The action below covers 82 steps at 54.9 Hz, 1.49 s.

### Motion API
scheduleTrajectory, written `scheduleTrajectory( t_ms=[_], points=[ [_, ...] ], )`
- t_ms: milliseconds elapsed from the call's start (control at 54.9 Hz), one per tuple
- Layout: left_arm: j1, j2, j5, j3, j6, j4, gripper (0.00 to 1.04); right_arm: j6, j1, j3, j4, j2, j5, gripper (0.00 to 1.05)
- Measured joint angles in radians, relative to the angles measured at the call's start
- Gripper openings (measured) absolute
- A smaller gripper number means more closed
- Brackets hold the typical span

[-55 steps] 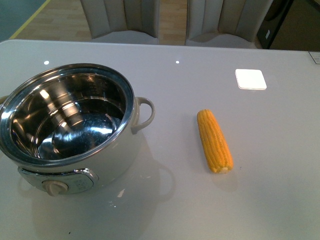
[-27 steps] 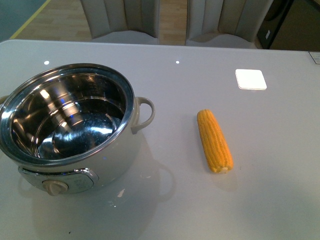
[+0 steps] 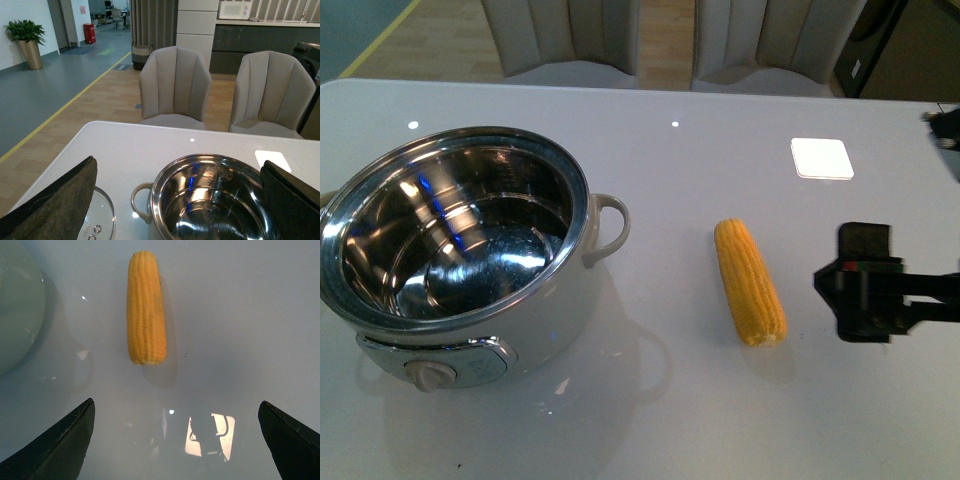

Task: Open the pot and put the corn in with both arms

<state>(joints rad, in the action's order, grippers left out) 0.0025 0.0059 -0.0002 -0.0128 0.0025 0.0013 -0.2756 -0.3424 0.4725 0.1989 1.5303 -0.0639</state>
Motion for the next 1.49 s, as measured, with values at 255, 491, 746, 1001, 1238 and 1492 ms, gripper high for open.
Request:
scheduleTrajectory(
  t_ms=[255,491,746,1001,1238,1492],
  points=[
    [0.0,0.0,0.0,0.0,0.0,0.0,0.98,0.053,-0.052,0.205,0.102,0.42,-0.02,0.96],
    [0.0,0.0,0.0,0.0,0.0,0.0,0.98,0.1,-0.069,0.301,0.101,0.594,-0.019,0.96],
    [0.0,0.0,0.0,0.0,0.0,0.0,0.98,0.153,-0.077,0.438,0.067,0.687,-0.026,0.96],
    [0.0,0.0,0.0,0.0,0.0,0.0,0.98,0.172,-0.078,0.509,0.041,0.779,-0.047,0.82],
    [0.0,0.0,0.0,0.0,0.0,0.0,0.98,0.174,-0.078,0.526,0.026,0.797,-0.034,0.48],
    [0.0,0.0,0.0,0.0,0.0,0.0,0.98,0.145,-0.069,0.452,0.053,0.733,0.021,0.31]
  ],
)
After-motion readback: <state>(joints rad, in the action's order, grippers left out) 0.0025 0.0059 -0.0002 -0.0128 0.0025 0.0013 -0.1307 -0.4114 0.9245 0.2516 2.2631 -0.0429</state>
